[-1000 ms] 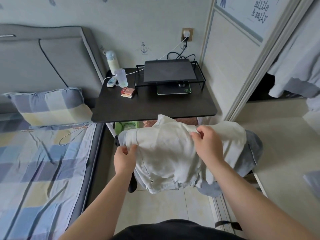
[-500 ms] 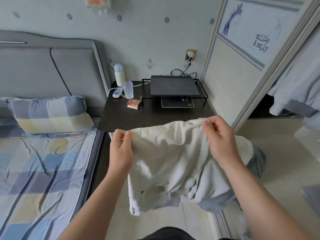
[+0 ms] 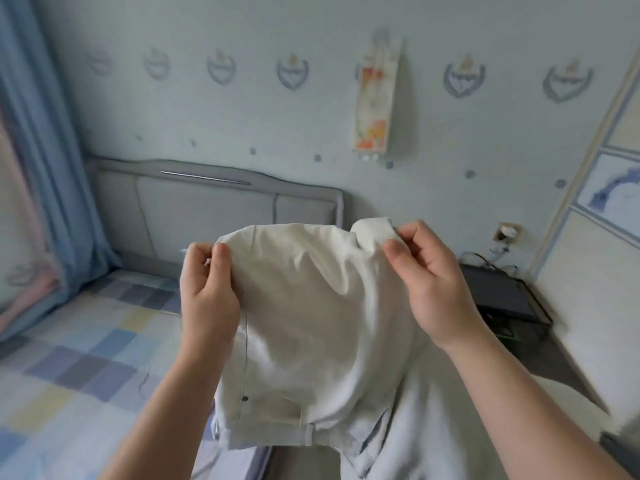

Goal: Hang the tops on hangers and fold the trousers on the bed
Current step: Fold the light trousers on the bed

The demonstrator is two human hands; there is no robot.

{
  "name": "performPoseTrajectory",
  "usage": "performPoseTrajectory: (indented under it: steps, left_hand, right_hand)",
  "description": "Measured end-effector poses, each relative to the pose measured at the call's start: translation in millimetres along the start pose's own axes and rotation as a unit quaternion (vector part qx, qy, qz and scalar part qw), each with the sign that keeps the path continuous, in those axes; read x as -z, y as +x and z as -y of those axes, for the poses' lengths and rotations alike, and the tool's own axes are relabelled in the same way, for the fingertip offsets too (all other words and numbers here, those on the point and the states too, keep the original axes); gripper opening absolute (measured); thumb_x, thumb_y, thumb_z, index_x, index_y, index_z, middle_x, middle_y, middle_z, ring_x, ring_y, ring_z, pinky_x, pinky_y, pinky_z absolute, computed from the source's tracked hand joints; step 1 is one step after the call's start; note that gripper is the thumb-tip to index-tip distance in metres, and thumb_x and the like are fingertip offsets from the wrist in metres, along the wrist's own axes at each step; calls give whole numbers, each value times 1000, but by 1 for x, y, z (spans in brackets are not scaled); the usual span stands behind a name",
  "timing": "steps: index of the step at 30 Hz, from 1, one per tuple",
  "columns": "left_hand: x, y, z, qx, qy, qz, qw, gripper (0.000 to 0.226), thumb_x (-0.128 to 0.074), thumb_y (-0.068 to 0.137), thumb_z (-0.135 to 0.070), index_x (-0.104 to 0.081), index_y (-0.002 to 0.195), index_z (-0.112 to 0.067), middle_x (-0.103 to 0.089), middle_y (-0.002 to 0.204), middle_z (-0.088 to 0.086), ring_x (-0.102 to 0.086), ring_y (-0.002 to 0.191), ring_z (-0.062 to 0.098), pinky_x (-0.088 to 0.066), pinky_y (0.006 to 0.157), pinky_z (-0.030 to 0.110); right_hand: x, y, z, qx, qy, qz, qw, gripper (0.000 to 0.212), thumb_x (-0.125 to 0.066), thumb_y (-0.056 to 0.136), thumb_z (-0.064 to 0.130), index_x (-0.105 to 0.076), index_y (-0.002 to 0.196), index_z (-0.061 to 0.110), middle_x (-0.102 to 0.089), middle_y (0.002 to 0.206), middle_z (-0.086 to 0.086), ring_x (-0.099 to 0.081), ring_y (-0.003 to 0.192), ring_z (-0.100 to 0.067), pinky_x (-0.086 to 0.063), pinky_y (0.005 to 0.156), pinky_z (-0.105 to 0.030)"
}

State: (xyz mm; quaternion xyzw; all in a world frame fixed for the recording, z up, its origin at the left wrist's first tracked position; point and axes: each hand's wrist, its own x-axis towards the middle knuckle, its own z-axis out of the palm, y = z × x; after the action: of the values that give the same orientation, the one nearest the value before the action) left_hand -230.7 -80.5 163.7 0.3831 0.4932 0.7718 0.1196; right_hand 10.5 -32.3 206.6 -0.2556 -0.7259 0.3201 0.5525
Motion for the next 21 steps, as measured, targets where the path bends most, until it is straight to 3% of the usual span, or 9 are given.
performPoseTrajectory:
  steps: [2, 5, 7, 10, 14, 17, 21]
  left_hand:
    - [41, 27, -14, -26, -1, -23, 999, 32, -47, 107, -23, -41, 76, -19, -35, 53, -19, -32, 49, 0, -29, 46, 12]
    - [102, 58, -33, -57, 6, -54, 997, 30, -49, 107, -20, -43, 77, -18, -36, 53, -18, -32, 48, 1, -29, 46, 12]
    - [141, 72, -43, -62, 13, -67, 996, 25, -52, 106, -20, -46, 81, -17, -39, 53, -17, -33, 47, 0, -31, 45, 13]
    - [199, 81, -49, -42, 36, -92, 994, 13, -63, 99, -16, -52, 96, -11, -55, 59, -14, -49, 52, 1, -44, 47, 16]
    - [270, 70, -46, 57, 17, -142, 988, 36, -79, 86, -20, -61, 117, -16, -76, 93, 3, -73, 82, 21, -62, 68, 35]
    - [313, 56, -39, 162, -60, -145, 974, 45, -76, 82, -28, -68, 123, -11, -74, 115, 17, -72, 104, 30, -60, 79, 38]
    - [355, 38, -25, 220, -67, -172, 958, 41, -59, 96, -32, -65, 131, -13, -68, 129, 14, -65, 119, 28, -51, 95, 40]
  right_hand:
    - [-48, 18, 12, 10, 32, 19, 999, 21, -54, 98, 28, -54, 83, 13, -40, 69, -12, -36, 65, -17, -32, 59, -30]
    - [-119, 38, 25, 21, 104, 54, 993, 20, -55, 96, 29, -56, 83, 15, -48, 72, -5, -42, 69, -12, -37, 63, -23]
    - [-164, 45, 30, 20, 150, 84, 985, 20, -56, 96, 29, -57, 85, 13, -50, 75, -11, -44, 72, -14, -39, 65, -22]
    - [-227, 51, 32, 13, 195, 131, 972, 18, -57, 96, 29, -58, 83, 16, -52, 75, -4, -45, 70, -13, -40, 62, -19]
    - [-301, 53, 24, -14, 226, 183, 957, 19, -57, 94, 30, -56, 81, 16, -50, 73, -2, -43, 68, -12, -37, 59, -20]
    - [-347, 51, 13, -44, 243, 231, 941, 24, -57, 93, 32, -54, 82, 10, -45, 75, -7, -39, 71, -18, -33, 63, -29]
    - [-402, 47, 5, -81, 276, 301, 909, 20, -58, 92, 30, -55, 76, 19, -43, 73, -6, -37, 71, -17, -31, 64, -30]
